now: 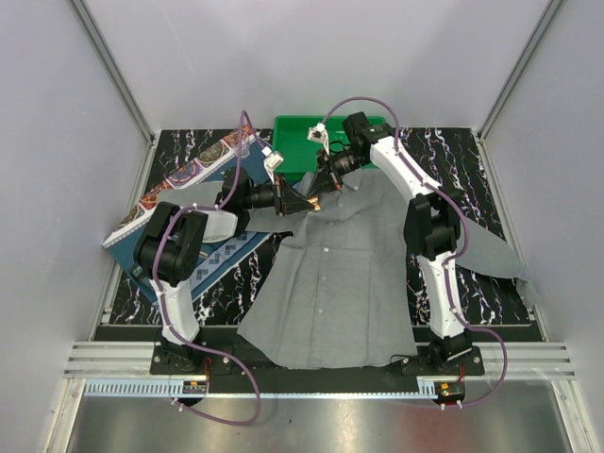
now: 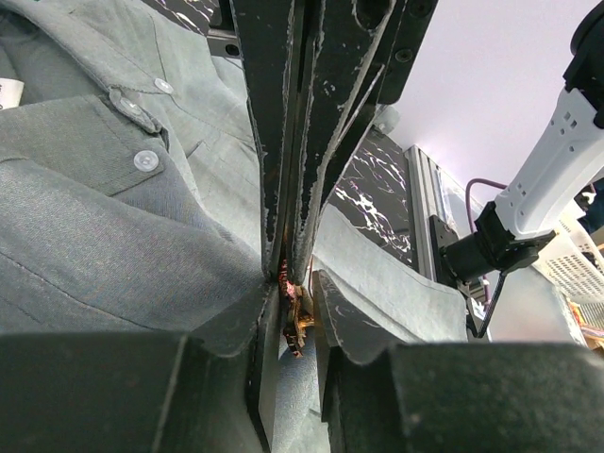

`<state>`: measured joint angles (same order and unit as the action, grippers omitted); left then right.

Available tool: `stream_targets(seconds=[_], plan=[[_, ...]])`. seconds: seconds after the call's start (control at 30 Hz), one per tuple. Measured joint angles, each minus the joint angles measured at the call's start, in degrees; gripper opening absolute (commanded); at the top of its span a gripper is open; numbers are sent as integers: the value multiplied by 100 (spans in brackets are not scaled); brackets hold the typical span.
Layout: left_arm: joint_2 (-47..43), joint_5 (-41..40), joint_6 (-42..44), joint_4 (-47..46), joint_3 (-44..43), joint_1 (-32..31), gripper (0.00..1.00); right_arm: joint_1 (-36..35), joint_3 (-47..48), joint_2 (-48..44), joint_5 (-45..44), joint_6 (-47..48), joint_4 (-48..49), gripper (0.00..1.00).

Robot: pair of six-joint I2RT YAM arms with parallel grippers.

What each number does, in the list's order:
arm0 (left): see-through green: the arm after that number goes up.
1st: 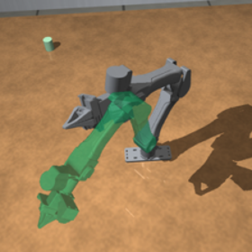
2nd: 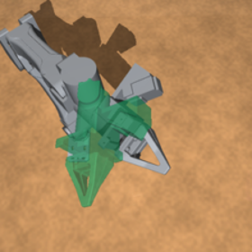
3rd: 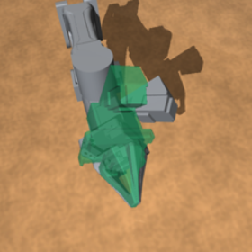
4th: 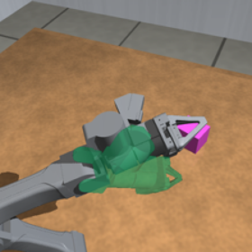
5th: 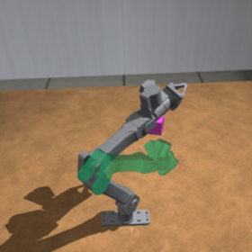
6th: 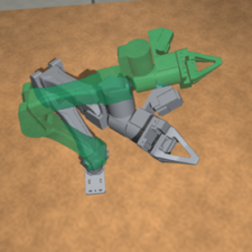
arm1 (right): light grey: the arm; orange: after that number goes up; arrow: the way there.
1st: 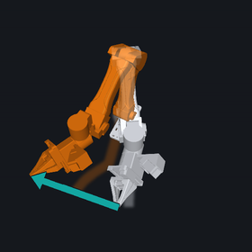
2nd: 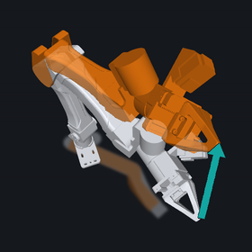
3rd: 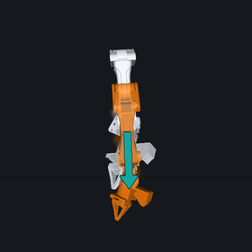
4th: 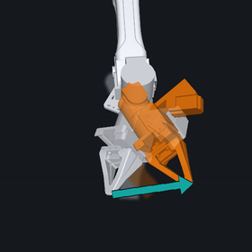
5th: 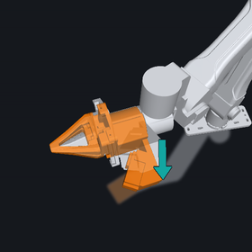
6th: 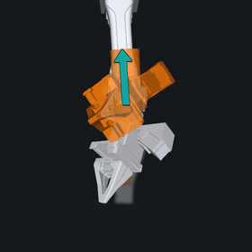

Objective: Pin the brooch onto the clothing
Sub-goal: Pin the brooch onto the flattened clothing.

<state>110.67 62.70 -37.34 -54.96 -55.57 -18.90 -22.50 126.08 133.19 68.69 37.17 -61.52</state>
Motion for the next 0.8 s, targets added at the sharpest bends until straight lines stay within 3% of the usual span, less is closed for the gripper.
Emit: stream_targets(seconds=[0.17,0.3,0.53,0.6,0.73,0.8], plan=[[7,-109,-4,37,0,-15,18,7,0,0,-24,-2,26,0],[7,-267,42,168,0,-42,24,15,-17,0,-63,-4,70,0],[7,-472,111,420,0,-122,24,15,-87,0,-74,-33,164,0],[7,-507,98,452,0,-131,21,15,-131,0,-70,-39,212,0],[7,-544,28,468,0,-129,6,15,-164,0,-55,-42,293,0],[7,-553,20,474,0,-127,7,20,-166,0,-55,-39,317,0]])
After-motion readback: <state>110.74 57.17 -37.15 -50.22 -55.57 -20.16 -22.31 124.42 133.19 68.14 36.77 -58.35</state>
